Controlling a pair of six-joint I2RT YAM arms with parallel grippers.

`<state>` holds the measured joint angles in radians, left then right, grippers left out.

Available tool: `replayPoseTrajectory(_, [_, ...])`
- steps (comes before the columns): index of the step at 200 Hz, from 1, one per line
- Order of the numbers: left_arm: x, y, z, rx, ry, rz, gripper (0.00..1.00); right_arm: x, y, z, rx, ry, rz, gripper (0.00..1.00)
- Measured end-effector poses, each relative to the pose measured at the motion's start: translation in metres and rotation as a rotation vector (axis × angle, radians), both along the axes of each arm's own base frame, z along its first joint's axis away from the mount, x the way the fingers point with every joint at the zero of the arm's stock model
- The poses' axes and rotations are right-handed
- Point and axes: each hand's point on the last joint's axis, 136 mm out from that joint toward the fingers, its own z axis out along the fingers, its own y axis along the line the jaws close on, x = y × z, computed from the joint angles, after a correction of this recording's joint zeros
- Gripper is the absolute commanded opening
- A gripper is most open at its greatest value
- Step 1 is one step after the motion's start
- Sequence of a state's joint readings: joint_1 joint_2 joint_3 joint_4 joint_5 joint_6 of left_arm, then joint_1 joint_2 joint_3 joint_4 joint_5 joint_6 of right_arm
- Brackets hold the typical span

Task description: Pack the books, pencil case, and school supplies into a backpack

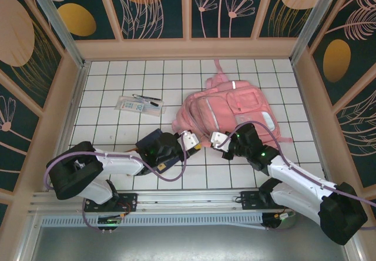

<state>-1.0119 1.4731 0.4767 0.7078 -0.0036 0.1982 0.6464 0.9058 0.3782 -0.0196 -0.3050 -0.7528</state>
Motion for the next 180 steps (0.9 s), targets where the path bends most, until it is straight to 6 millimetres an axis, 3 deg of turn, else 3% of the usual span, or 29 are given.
replayPoseTrajectory(86, [-0.001,-0.011,0.002,-0.041,0.018,-0.027,0.22,0.000,0.000,0.000,0.002,0.000,-0.001,0.00])
replayPoseTrajectory(123, [0.001,-0.016,0.010,-0.065,0.021,-0.028,0.22,0.000,0.000,0.000,0.003,0.000,-0.001,0.00])
replayPoseTrajectory(146, [0.002,-0.016,0.012,-0.086,0.041,-0.016,0.30,0.000,0.000,0.000,0.003,0.000,0.001,0.00])
replayPoseTrajectory(180, [0.008,-0.015,0.018,-0.128,0.061,0.036,0.26,-0.001,0.001,0.000,0.002,0.000,0.005,0.00])
